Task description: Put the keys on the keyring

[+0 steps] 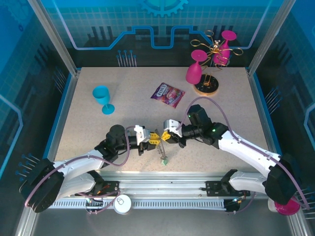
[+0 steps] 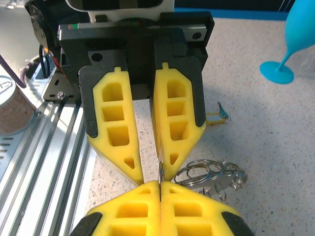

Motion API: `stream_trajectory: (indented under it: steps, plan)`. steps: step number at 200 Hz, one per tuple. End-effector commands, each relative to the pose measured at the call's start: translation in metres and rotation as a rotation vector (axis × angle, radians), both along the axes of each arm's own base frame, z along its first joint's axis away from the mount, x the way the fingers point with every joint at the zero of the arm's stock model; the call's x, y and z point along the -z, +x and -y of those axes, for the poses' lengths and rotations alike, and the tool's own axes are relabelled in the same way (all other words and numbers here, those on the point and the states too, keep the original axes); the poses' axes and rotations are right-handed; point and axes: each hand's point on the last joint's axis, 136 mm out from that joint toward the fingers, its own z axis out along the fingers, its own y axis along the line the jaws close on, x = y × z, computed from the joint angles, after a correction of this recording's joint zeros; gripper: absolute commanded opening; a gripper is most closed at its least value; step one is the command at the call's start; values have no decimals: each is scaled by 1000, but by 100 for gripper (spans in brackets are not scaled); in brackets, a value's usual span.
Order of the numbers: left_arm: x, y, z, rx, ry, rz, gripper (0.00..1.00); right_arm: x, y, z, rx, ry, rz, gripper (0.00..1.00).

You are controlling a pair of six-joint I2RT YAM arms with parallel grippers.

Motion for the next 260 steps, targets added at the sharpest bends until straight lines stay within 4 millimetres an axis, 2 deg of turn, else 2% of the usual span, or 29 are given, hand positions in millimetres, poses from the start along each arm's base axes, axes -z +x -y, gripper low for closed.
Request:
stream_trajectory:
  steps: [1, 22, 59, 112, 131, 140, 152, 160, 166, 181, 190, 201, 221, 260]
  plan:
    - [1, -2, 1, 13, 44, 18, 19, 3, -3, 1, -17, -78, 4, 0]
    - [3, -2, 2, 21, 51, 16, 18, -4, -6, -6, -46, -78, 23, 0]
    - [2, -2, 3, 31, 55, 22, 15, -4, -11, -13, -95, -134, 23, 0]
    - [-3, -3, 3, 41, 54, 41, 11, 8, -17, -17, -146, -247, 18, 0]
    - [-4, -6, 2, 50, 65, 51, 5, 9, -17, -19, -156, -269, 15, 0]
    - [-4, -6, 2, 51, 69, 60, 0, 6, -16, -20, -150, -256, 15, 0]
    - [-4, -7, 1, 51, 75, 70, 0, -5, -11, -22, -121, -201, 17, 0]
    - [-5, -7, 0, 47, 75, 76, 0, -14, -4, -22, -80, -146, 26, 16]
    - [-6, -8, 0, 46, 73, 81, 0, -21, 1, -20, -43, -103, 33, 23]
    - [-10, -8, -2, 38, 62, 98, 0, -35, 12, -11, 43, 6, 69, 34]
    - [-12, -8, -3, 31, 53, 109, 0, -45, 22, -4, 115, 71, 103, 37]
    - [-16, -8, -3, 25, 44, 126, 0, -41, 29, 5, 195, 122, 108, 41]
    - [-21, -7, -6, 9, 36, 154, 0, -34, 33, 13, 278, 176, 96, 39]
    - [-21, -4, -10, -25, 45, 223, 0, -12, 32, 14, 347, 214, -42, 32]
